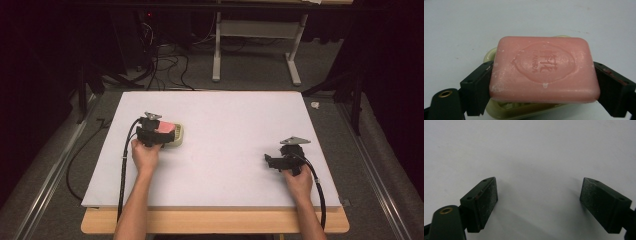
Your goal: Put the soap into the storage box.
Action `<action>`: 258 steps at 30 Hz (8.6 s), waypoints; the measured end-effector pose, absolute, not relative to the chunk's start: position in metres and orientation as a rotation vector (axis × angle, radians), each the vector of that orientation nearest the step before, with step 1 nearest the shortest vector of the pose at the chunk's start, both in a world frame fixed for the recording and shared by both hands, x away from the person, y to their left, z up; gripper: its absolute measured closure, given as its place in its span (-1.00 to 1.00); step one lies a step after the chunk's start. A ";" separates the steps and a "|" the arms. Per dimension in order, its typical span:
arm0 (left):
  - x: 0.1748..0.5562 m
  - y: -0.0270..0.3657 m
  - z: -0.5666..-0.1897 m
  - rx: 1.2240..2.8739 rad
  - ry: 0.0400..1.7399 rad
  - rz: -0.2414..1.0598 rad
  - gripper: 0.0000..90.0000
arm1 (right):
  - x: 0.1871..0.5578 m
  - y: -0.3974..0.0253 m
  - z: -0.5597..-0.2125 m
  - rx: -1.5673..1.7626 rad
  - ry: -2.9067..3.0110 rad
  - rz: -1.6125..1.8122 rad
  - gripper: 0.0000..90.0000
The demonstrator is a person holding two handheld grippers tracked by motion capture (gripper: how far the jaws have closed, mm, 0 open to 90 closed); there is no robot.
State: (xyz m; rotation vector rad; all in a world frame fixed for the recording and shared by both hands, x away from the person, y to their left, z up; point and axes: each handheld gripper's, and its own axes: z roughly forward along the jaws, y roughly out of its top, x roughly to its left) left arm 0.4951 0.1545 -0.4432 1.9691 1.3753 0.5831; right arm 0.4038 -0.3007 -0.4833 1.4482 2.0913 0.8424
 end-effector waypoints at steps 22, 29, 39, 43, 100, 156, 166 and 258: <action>0.508 0.148 -0.455 1.996 1.403 0.564 -0.69 | 0.404 -0.301 -0.483 1.447 2.091 0.843 -0.66; 0.509 0.143 -0.461 2.013 1.403 0.559 -0.70 | 0.404 -0.301 -0.483 1.444 2.092 0.843 -0.66; 0.510 0.140 -0.463 2.025 1.410 0.558 -0.70 | 0.404 -0.301 -0.483 1.443 2.092 0.842 -0.66; 0.510 0.141 -0.464 2.021 1.416 0.558 -0.70 | 0.404 -0.301 -0.483 1.446 2.091 0.843 -0.66; 0.449 0.167 -0.414 1.877 1.238 0.584 -0.68 | 0.404 -0.301 -0.483 1.449 2.091 0.844 -0.66; 0.389 0.169 -0.409 1.876 1.139 0.509 -0.68 | 0.404 -0.301 -0.483 1.447 2.091 0.842 -0.66; 0.381 0.165 -0.411 1.882 1.109 0.498 -0.68 | 0.404 -0.301 -0.483 1.450 2.091 0.842 -0.66; 0.400 0.089 -0.475 2.070 1.085 0.310 -0.66 | 0.404 -0.301 -0.483 1.449 2.090 0.842 -0.66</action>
